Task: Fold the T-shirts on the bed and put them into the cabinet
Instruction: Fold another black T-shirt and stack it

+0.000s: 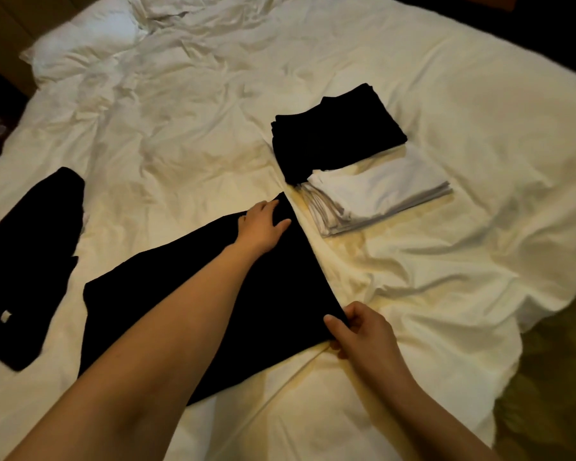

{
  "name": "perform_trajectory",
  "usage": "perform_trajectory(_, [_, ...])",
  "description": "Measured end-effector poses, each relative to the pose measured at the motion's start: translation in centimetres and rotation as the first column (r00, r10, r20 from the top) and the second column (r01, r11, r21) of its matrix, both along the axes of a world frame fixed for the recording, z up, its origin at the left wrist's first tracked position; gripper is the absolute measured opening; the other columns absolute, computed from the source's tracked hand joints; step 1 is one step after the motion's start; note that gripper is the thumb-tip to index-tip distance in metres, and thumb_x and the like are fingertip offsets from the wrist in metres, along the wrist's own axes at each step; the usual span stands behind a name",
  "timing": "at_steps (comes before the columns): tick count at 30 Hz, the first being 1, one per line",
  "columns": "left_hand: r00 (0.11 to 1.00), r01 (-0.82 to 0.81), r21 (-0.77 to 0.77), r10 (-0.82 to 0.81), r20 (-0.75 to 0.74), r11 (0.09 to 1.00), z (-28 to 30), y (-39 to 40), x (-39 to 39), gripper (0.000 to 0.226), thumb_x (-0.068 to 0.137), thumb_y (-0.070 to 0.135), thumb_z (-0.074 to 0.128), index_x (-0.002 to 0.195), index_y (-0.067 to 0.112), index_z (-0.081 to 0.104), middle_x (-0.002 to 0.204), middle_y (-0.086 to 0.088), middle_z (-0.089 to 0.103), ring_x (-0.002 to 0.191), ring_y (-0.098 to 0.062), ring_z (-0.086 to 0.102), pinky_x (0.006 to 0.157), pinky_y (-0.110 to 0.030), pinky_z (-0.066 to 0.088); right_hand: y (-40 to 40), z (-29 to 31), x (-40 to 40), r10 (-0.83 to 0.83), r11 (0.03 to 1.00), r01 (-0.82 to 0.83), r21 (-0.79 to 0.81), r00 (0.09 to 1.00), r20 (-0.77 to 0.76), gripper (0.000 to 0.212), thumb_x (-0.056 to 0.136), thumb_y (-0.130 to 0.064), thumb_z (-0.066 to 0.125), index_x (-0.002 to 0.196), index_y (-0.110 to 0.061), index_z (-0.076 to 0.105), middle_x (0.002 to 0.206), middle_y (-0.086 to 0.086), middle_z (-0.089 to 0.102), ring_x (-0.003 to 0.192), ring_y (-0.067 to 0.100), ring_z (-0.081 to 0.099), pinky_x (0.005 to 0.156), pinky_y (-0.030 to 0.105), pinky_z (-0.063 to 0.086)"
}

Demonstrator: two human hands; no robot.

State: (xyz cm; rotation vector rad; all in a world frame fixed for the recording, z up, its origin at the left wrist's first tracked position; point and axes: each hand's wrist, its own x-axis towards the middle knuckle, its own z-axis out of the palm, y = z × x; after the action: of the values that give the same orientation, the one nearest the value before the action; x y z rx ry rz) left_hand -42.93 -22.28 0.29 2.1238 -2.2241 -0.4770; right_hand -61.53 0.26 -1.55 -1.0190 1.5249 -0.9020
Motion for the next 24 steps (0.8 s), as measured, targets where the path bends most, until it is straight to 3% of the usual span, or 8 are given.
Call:
perform_trajectory(3, [0.996, -0.077, 0.009, 0.077, 0.045, 0.997, 0.3, -1.6, 0.0, 0.07, 0.091, 0.063, 0.057, 0.146, 0.021, 0.044, 0.144, -0.008, 0.049, 0.132, -0.031, 0.047, 0.109, -0.045, 0.037, 0.0, 0.3, 0.1, -0.002, 1.0, 0.001, 0.012, 0.999, 0.035, 0.029, 0.09, -0.034, 0.068, 0.078, -0.01, 0.057, 0.066, 0.007, 0.067, 0.058, 0.019, 0.067, 0.067, 0.048, 0.058])
perform_trajectory(5, [0.986, -0.143, 0.082, 0.149, -0.069, 0.986, 0.7, -2.7, 0.1, 0.062, 0.086, 0.061, 0.067, 0.13, 0.019, 0.054, 0.129, -0.004, 0.061, 0.116, -0.027, 0.059, 0.101, -0.042, 0.044, 0.0, 0.5, 0.2, -0.008, 1.0, 0.007, 0.015, 0.999, 0.049, 0.028, 0.092, -0.034, 0.066, 0.077, -0.012, 0.057, 0.065, 0.006, 0.067, 0.057, 0.019, 0.067, 0.066, 0.047, 0.058])
perform_trajectory(7, [0.959, -0.151, 0.173, 0.187, -0.214, 0.973, 1.3, -3.3, 0.4, 0.048, 0.084, 0.05, 0.074, 0.114, 0.014, 0.063, 0.111, -0.006, 0.069, 0.093, -0.021, 0.065, 0.083, -0.034, 0.051, 0.0, 0.7, 0.2, -0.021, 0.999, 0.02, 0.025, 0.998, 0.051, 0.024, 0.094, -0.03, 0.065, 0.078, -0.013, 0.06, 0.064, 0.007, 0.067, 0.055, 0.018, 0.066, 0.064, 0.044, 0.058])
perform_trajectory(9, [0.941, -0.127, 0.237, 0.192, -0.278, 0.963, 1.9, -3.6, 0.5, 0.035, 0.087, 0.039, 0.076, 0.102, 0.009, 0.07, 0.094, -0.008, 0.071, 0.073, -0.017, 0.064, 0.064, -0.028, 0.048, -0.1, 1.1, 0.1, -0.019, 0.999, 0.017, 0.045, 0.999, 0.043, 0.021, 0.094, -0.026, 0.065, 0.079, -0.011, 0.063, 0.063, 0.009, 0.067, 0.052, 0.016, 0.065, 0.059, 0.038, 0.057])
perform_trajectory(11, [0.931, -0.136, 0.279, 0.219, -0.292, 0.951, 2.4, -3.7, 0.3, 0.028, 0.087, 0.035, 0.076, 0.093, 0.009, 0.072, 0.085, -0.008, 0.069, 0.065, -0.017, 0.062, 0.058, -0.026, 0.046, -0.1, 1.3, 0.1, -0.006, 0.998, 0.003, 0.057, 0.999, 0.041, 0.022, 0.093, -0.026, 0.065, 0.078, -0.01, 0.065, 0.061, 0.009, 0.067, 0.051, 0.016, 0.064, 0.059, 0.035, 0.055])
perform_trajectory(14, [0.938, -0.132, 0.314, 0.221, -0.268, 0.94, 3.0, -4.2, 0.2, 0.03, 0.085, 0.037, 0.077, 0.091, 0.008, 0.071, 0.085, -0.008, 0.068, 0.068, -0.019, 0.062, 0.061, -0.026, 0.047, 0.0, 1.6, 0.0, 0.002, 0.998, -0.004, 0.068, 1.0, 0.029, 0.027, 0.092, -0.03, 0.065, 0.076, -0.008, 0.067, 0.06, 0.008, 0.067, 0.053, 0.017, 0.065, 0.063, 0.036, 0.056])
perform_trajectory(19, [0.916, -0.143, 0.395, 0.272, -0.295, 0.908, 3.8, -4.8, 0.0, 0.046, 0.085, 0.053, 0.072, 0.1, 0.009, 0.072, 0.099, -0.006, 0.072, 0.085, -0.022, 0.069, 0.082, -0.035, 0.055, 0.1, 1.8, -0.2, -0.035, 0.998, 0.031, 0.062, 0.998, 0.056, 0.022, 0.092, -0.028, 0.067, 0.075, -0.015, 0.069, 0.06, 0.006, 0.068, 0.056, 0.02, 0.067, 0.064, 0.04, 0.058])
perform_trajectory(24, [0.882, -0.115, 0.288, 0.231, -0.411, 0.951, 3.0, -4.5, -0.4, 0.015, 0.088, 0.024, 0.077, 0.092, 0.011, 0.071, 0.104, -0.016, 0.073, 0.078, -0.023, 0.068, 0.08, -0.035, 0.057, 0.1, 2.0, -0.6, 0.013, 1.0, -0.013, 0.012, 0.999, -0.037, 0.02, 0.094, -0.024, 0.066, 0.076, -0.014, 0.068, 0.058, 0.007, 0.066, 0.046, 0.013, 0.06, 0.046, 0.029, 0.051])
